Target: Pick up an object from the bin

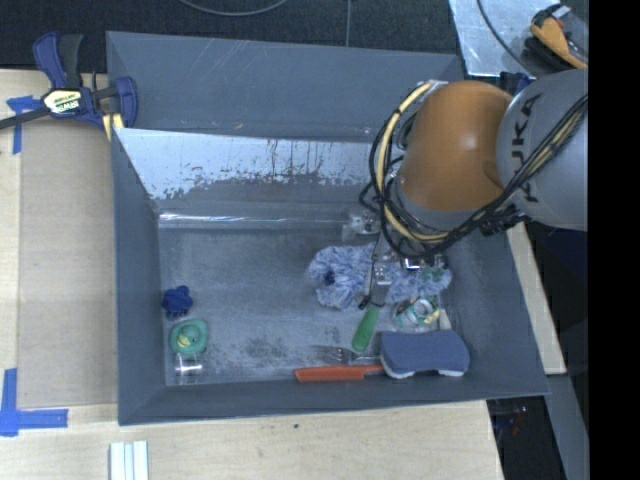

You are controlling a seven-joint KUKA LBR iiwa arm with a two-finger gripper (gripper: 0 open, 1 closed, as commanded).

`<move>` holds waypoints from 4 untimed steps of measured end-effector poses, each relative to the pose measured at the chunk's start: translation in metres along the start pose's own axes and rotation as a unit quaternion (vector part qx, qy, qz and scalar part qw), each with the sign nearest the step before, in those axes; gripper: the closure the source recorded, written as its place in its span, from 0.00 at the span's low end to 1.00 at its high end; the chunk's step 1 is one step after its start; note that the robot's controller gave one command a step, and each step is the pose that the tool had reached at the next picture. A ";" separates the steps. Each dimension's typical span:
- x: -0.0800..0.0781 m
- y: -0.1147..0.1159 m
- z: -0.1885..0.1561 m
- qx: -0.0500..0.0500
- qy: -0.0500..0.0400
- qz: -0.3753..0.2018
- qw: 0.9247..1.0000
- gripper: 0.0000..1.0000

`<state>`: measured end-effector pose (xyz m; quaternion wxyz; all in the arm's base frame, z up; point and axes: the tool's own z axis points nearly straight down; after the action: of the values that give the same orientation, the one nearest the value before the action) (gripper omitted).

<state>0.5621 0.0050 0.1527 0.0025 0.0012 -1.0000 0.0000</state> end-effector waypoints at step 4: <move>-0.053 -0.019 0.079 0.000 -0.009 -0.006 1.000 0.00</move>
Offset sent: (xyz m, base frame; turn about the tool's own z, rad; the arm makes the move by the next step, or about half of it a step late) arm 0.0482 -0.0178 -0.0827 -0.0241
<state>0.6143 -0.0135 0.0737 -0.0068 0.0069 -1.0000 -0.0003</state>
